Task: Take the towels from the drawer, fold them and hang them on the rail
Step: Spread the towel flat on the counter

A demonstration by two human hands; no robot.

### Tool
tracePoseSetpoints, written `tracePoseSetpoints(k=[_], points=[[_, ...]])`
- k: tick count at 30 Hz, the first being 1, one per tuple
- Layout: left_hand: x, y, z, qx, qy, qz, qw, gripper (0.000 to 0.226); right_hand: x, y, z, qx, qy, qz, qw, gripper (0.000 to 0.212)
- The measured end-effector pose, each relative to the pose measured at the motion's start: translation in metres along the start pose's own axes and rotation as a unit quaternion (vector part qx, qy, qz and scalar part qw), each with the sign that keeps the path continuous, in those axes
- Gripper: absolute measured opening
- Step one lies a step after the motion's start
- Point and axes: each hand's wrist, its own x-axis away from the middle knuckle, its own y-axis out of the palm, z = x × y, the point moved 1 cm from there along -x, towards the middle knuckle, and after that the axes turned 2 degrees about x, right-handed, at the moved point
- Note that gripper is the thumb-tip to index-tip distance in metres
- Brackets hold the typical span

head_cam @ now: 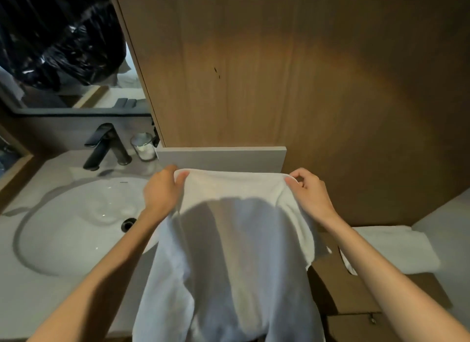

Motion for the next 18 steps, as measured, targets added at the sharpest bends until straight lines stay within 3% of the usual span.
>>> tracePoseSetpoints(k=[5, 8, 11, 13, 15, 18], points=[[-0.045, 0.019, 0.001, -0.006, -0.035, -0.045, 0.998, 0.033, -0.055, 0.027, 0.012, -0.01, 0.07, 0.042, 0.997, 0.022], [-0.052, 0.035, -0.004, 0.069, -0.053, -0.068, 0.994, 0.026, -0.066, 0.049, 0.023, -0.012, 0.11, 0.044, 0.993, 0.02], [-0.041, 0.054, -0.018, 0.125, -0.026, -0.163, 0.978, 0.036, -0.06, 0.077, 0.039, 0.007, 0.165, -0.049, 0.985, 0.015], [-0.026, 0.061, -0.028, 0.139, 0.005, -0.203, 0.969, 0.047, -0.047, 0.091, 0.046, 0.007, 0.175, -0.149, 0.973, 0.058], [-0.008, 0.064, -0.041, 0.149, 0.021, -0.195, 0.969, 0.052, -0.03, 0.1, 0.049, 0.091, 0.136, -0.219, 0.962, 0.085], [0.019, 0.065, -0.064, 0.156, -0.025, -0.159, 0.975, 0.062, -0.002, 0.107, 0.05, 0.237, 0.057, -0.262, 0.934, 0.082]])
